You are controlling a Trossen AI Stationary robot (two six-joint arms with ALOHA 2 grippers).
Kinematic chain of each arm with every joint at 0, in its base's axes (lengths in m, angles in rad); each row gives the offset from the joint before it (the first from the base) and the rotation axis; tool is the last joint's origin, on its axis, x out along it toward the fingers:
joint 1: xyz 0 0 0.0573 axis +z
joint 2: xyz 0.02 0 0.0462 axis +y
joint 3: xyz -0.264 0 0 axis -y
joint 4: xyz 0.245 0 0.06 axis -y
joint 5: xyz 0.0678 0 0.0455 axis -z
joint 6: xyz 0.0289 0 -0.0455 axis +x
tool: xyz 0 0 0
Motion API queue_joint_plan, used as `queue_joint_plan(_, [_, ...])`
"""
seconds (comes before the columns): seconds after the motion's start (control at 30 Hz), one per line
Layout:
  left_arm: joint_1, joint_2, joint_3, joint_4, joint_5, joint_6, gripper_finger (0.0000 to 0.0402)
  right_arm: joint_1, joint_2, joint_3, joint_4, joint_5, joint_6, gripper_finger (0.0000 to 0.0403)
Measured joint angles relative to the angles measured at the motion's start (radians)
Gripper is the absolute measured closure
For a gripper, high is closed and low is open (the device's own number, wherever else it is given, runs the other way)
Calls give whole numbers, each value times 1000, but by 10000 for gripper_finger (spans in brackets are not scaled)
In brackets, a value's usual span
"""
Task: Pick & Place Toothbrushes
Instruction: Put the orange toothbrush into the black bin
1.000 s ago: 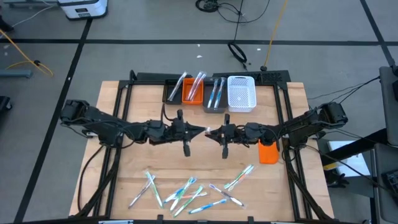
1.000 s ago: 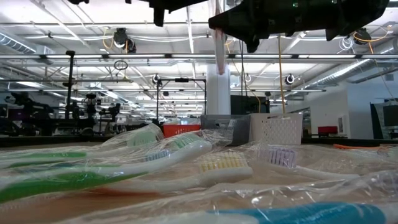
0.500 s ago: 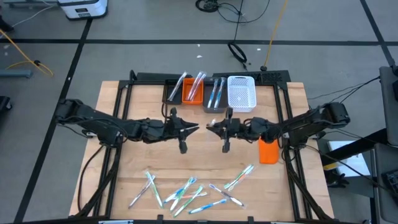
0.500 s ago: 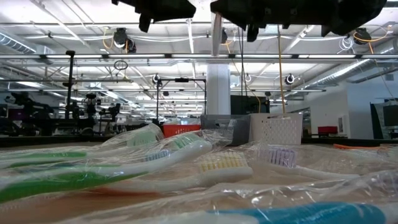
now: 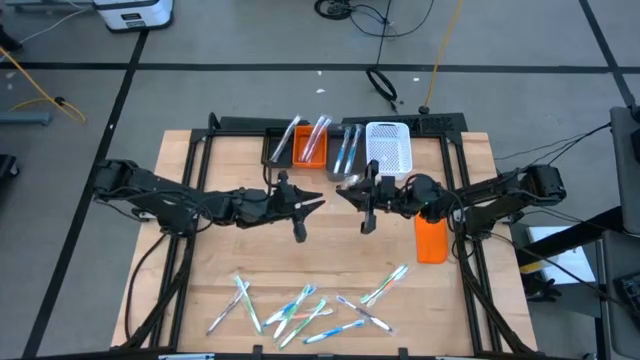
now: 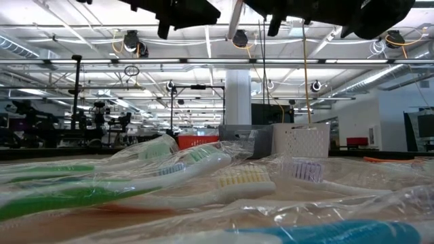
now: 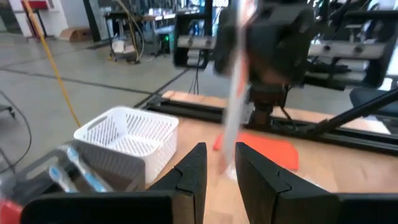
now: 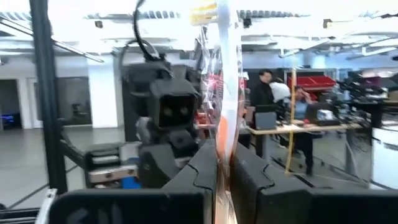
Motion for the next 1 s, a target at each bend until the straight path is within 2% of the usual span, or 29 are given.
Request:
queue_joint_plan(0.1, [20,22,0,4,6,19,315,-1,0,0,7,-17,0,390])
queue_joint_plan(0.3, [57,52,0,71,146,17,315,-4,0,0,-12,-24,-2,390])
queue_joint_plan(0.5, [61,53,0,21,156,35,315,-4,0,0,-28,-24,-3,390])
queue_joint_plan(1.0, [54,52,0,52,196,18,314,-5,0,0,-40,-22,-4,390])
